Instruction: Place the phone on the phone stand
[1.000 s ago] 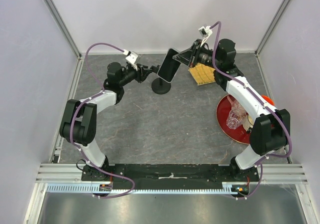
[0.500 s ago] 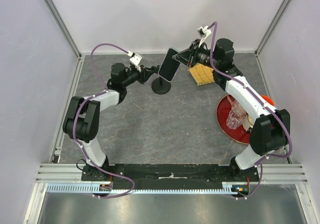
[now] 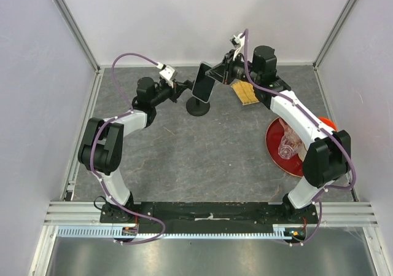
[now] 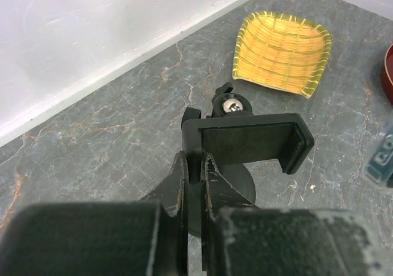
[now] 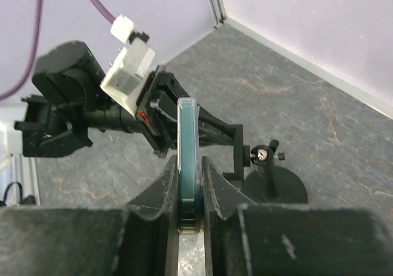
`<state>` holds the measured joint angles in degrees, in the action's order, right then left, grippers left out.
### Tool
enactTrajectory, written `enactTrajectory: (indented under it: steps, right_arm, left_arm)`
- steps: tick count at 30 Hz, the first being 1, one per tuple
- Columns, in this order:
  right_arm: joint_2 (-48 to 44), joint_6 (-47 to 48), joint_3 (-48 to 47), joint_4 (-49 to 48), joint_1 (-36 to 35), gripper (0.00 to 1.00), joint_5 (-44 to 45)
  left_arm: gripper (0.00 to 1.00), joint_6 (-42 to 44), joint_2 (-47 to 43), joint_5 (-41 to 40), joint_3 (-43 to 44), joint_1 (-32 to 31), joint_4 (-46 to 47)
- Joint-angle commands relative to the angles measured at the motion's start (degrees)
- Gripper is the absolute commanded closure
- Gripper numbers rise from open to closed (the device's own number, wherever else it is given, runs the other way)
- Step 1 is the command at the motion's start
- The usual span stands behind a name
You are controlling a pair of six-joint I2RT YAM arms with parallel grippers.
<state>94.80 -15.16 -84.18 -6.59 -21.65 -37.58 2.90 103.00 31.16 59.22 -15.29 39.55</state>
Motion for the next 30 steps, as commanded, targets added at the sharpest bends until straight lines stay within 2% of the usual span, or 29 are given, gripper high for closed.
enactTrajectory:
  steps: [1,5,10,11,14,16,20,22,23,25,26,27,28,29,30]
  right_arm:
    - [-0.6,7.3,-3.2,0.3,-0.8,1.00,1.7]
    - [-1.0,15.2,-2.4,1.3,-1.6,1.00,0.9]
    - [-2.2,24.2,3.7,-11.6,-6.2,1.00,-4.7]
    - [-1.0,24.2,2.5,-12.7,-7.1,1.00,-6.9]
    - [4.1,31.3,-3.2,-8.2,-8.9,1.00,-15.0]
    - [6.3,33.8,-3.7,-10.7,-8.9,1.00,-20.7]
    - [12.1,37.1,-8.3,-10.1,-8.7,1.00,-25.9]
    - [13.6,35.5,-9.1,-11.9,-7.5,1.00,-28.9]
    - [14.6,33.3,-8.9,-17.3,-7.1,1.00,-31.6]
    - [15.8,22.5,-8.0,-26.4,-5.9,1.00,-33.3]
    - [17.5,19.1,-8.2,-34.5,-5.5,1.00,-34.8]
    - [18.7,15.4,-9.2,-38.5,-5.2,1.00,-37.1]
    - [19.7,7.2,-9.8,-42.6,-4.7,1.00,-37.9]
    - [22.1,3.2,-10.4,-50.2,-4.4,1.00,-38.4]
    - [23.4,-0.4,-12.7,-53.7,-4.0,1.00,-39.5]
  left_arm:
    - [0.98,2.8,-0.9,0.8,1.0,-0.4,3.0]
    - [0.98,4.9,-0.9,5.5,1.9,-0.4,-0.9]
    - [0.98,5.4,-0.3,8.4,3.1,0.8,-4.3]
    - [0.98,4.7,0.0,9.3,3.4,1.0,-4.6]
    - [0.98,4.1,0.6,12.1,4.1,1.8,-5.4]
    - [0.98,3.6,1.1,15.3,4.5,2.6,-5.9]
    - [0.98,4.0,2.0,18.2,5.6,3.7,-8.1]
    - [0.98,4.7,2.2,19.5,5.7,3.9,-8.5]
    - [0.98,4.7,2.4,21.1,5.9,4.2,-8.7]
    - [0.98,5.1,2.8,22.6,6.5,4.3,-9.6]
    - [0.98,5.4,3.3,23.1,7.0,4.4,-10.4]
    - [0.98,5.7,3.3,23.2,7.3,4.4,-10.6]
    - [0.98,6.0,3.7,23.2,7.5,4.4,-10.9]
    - [0.98,6.2,3.9,23.4,7.6,4.5,-11.2]
    - [0.98,6.2,4.0,23.6,7.7,4.6,-11.2]
